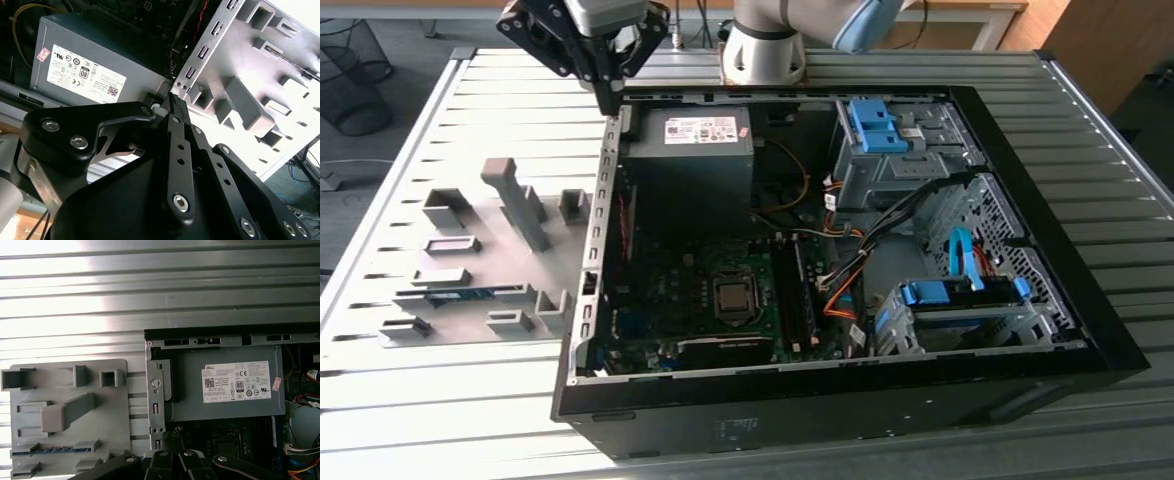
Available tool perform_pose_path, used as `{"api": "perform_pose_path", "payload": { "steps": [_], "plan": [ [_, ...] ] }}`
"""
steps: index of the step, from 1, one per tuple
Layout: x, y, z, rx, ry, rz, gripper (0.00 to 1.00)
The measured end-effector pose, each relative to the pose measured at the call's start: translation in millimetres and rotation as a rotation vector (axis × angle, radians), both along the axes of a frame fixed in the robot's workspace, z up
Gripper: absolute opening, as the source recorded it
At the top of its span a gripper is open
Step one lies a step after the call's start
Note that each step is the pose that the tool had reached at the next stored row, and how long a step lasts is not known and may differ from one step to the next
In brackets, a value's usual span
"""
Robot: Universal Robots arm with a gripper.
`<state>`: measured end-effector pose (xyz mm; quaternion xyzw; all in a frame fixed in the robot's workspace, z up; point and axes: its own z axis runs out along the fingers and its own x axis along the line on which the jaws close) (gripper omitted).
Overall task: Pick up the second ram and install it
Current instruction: 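Reach for the second ram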
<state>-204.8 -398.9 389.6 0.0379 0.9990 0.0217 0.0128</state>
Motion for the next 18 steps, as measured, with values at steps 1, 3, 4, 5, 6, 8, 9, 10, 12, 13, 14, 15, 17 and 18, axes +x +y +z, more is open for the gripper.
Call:
{"api": "perform_pose_path", "payload": {
  "steps": [1,3,4,5,6,8,9,10,12,13,14,15,17,18],
  "plan": [
    [-1.0,0.0,-0.1,0.0000,0.0000,0.000,0.10],
    [-3.1,0.0,-0.2,0.0000,0.0000,0.000,0.10],
    [-4.1,0.0,-0.2,0.0000,-0.0001,0.000,0.10],
    [-5.1,0.0,-0.3,0.0001,-0.0001,0.000,0.10],
    [-6.1,0.0,-0.4,0.0001,-0.0001,0.000,0.10],
    [-7.8,0.0,-0.5,0.0000,-0.0001,0.000,0.10],
    [-8.7,-0.1,-0.5,0.0000,0.0000,0.000,0.10],
    [-9.5,-0.1,-0.6,0.0000,-0.0001,0.000,0.10],
    [-10.2,-0.1,-0.6,0.0001,-0.0001,0.000,0.10],
    [-10.4,-0.1,-0.6,0.0000,0.0000,0.000,0.10],
    [-10.5,-0.1,-0.6,0.0000,0.0000,0.000,0.10],
    [-10.6,-0.2,-0.6,0.0000,0.0000,0.000,0.10],
    [-10.9,-0.5,-0.6,0.0000,0.0000,0.000,0.10],
    [-11.1,-0.7,-0.6,0.0000,0.0000,0.000,0.10]
  ]
}}
